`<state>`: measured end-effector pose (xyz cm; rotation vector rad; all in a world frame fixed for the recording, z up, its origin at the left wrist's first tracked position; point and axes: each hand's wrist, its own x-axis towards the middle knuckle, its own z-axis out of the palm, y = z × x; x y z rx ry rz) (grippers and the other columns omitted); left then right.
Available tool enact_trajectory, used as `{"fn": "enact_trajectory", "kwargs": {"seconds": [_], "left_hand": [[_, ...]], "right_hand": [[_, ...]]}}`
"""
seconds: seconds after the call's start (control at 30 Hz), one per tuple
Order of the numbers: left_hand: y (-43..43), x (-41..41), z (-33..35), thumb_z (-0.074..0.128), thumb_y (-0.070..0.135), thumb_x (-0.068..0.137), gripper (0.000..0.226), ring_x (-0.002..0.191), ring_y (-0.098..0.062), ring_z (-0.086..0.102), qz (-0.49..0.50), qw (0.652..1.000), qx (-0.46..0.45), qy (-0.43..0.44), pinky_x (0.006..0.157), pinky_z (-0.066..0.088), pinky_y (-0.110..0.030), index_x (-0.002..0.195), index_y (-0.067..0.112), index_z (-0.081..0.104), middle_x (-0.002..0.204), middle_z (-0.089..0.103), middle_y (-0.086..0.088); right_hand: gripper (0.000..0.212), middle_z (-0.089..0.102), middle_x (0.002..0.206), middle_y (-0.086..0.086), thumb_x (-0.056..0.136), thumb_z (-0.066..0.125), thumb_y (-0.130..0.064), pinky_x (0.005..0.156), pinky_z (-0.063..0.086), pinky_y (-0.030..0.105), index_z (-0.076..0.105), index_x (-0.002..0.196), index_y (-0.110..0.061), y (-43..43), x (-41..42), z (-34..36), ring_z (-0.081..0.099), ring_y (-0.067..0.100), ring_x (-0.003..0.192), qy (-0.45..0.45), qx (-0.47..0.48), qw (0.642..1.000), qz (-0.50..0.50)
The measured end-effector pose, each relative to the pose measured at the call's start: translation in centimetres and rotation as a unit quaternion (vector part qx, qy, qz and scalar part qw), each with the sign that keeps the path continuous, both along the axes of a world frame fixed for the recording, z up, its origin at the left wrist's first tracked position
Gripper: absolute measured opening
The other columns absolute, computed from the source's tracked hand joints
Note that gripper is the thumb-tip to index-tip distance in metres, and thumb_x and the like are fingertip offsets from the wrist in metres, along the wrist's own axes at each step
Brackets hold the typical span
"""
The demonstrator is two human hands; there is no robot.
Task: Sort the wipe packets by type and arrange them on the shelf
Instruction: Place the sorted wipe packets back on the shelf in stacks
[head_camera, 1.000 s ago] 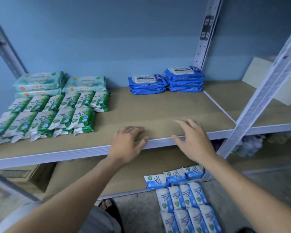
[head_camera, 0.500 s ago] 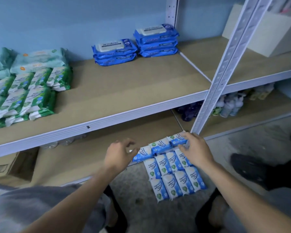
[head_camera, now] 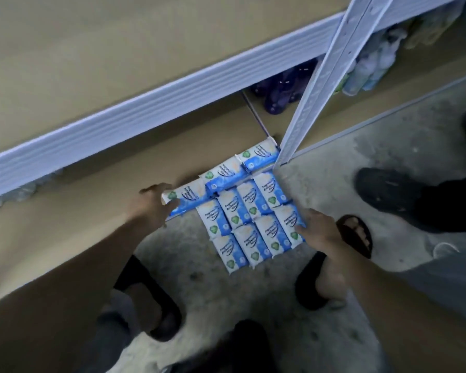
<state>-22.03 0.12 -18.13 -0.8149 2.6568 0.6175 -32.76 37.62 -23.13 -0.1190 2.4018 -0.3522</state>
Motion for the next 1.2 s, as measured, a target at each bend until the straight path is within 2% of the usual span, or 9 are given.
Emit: {"fn": "enact_trajectory", "kwargs": {"seconds": [0.13,0.23,0.4,0.57,0.67,0.83,0.97,1.07,1.2], "left_hand": [[-0.7,-0.7,-3.0,0.064,0.048,0.092,0.05,0.102,-0.032,0.066,-0.024,0.999,0.016,-0.037,0.083,0.049,-0.035,0.137,0.026,0.058,0.127,0.066,-0.01],[-1.2,-0.9,-4.1,0.065,0.05,0.091,0.051,0.11,-0.034,0.063,-0.028,0.999,0.003,-0.046,0.086,0.05,-0.037,0.135,0.024,0.059,0.126,0.067,-0.011],[-1.8,-1.7,-4.6,0.069,0.046,0.09,0.048,0.097,-0.031,0.065,-0.032,0.998,0.025,-0.055,0.074,0.045,-0.032,0.132,0.026,0.06,0.12,0.069,-0.007],[-1.2,-2.2,-4.8,0.071,0.032,0.089,0.048,0.089,-0.029,0.067,-0.034,0.996,0.057,-0.059,0.075,0.047,-0.031,0.136,0.031,0.058,0.118,0.07,-0.009],[-0.9,-2.6,-4.9,0.07,0.025,0.089,0.048,0.081,-0.03,0.066,-0.039,0.995,0.064,-0.058,0.071,0.043,-0.029,0.136,0.029,0.059,0.116,0.07,-0.009],[-1.0,-3.1,-5.6,0.073,0.019,0.086,0.049,0.082,-0.026,0.062,-0.069,0.993,0.073,-0.066,0.053,0.042,-0.018,0.134,0.02,0.061,0.12,0.063,-0.012],[-0.9,-2.5,-6.2,0.082,0.03,0.079,0.046,0.094,-0.031,0.059,-0.091,0.99,0.06,-0.093,0.072,0.037,-0.03,0.12,0.013,0.067,0.109,0.061,-0.013],[-1.0,-1.3,-6.4,0.081,0.039,0.075,0.046,0.086,-0.023,0.053,-0.083,0.99,0.061,-0.093,0.07,0.033,-0.029,0.11,0.012,0.068,0.097,0.057,-0.005],[-0.8,0.1,-5.1,0.079,0.029,0.081,0.032,0.081,-0.02,0.054,-0.02,0.994,0.078,-0.076,0.065,0.036,-0.03,0.108,0.018,0.066,0.096,0.064,-0.004]], "right_hand": [[0.054,0.063,0.133,0.011,0.093,0.067,-0.029,0.086,0.044,0.029,0.05,0.142,-0.014,0.1,0.0,-2.2,0.06,0.03,0.119,-0.021,-0.035,0.998,-0.057],[0.051,0.065,0.13,0.008,0.096,0.064,-0.032,0.08,0.041,0.026,0.049,0.142,-0.017,-0.2,-0.2,-3.4,0.061,0.03,0.115,-0.028,-0.05,0.997,-0.057],[0.049,0.066,0.126,0.007,0.094,0.068,-0.028,0.08,0.04,0.025,0.053,0.139,-0.014,-0.4,0.1,-4.3,0.063,0.028,0.113,-0.023,-0.067,0.995,-0.072],[0.043,0.071,0.114,0.006,0.086,0.077,-0.028,0.075,0.041,0.022,0.062,0.122,-0.011,0.0,-0.1,-5.4,0.067,0.024,0.101,-0.016,-0.071,0.992,-0.106],[0.042,0.072,0.112,0.008,0.085,0.078,-0.03,0.076,0.046,0.026,0.063,0.118,-0.01,0.3,0.0,-5.8,0.067,0.025,0.099,-0.02,-0.063,0.992,-0.111],[0.029,0.073,0.106,0.006,0.084,0.078,-0.032,0.078,0.054,0.033,0.068,0.105,-0.014,0.3,0.1,-6.3,0.069,0.025,0.095,-0.028,-0.056,0.991,-0.119],[0.025,0.074,0.104,0.005,0.085,0.077,-0.03,0.076,0.053,0.032,0.07,0.103,-0.015,0.5,0.0,-6.6,0.068,0.022,0.09,-0.062,-0.061,0.988,-0.125],[0.024,0.075,0.101,0.004,0.082,0.078,-0.033,0.074,0.052,0.03,0.071,0.1,-0.018,0.8,-0.2,-6.2,0.069,0.022,0.089,-0.063,-0.059,0.989,-0.119],[0.031,0.072,0.103,0.013,0.082,0.078,-0.029,0.076,0.051,0.035,0.067,0.102,-0.008,1.4,0.5,-5.0,0.068,0.033,0.096,-0.013,-0.041,0.989,-0.139]]}}
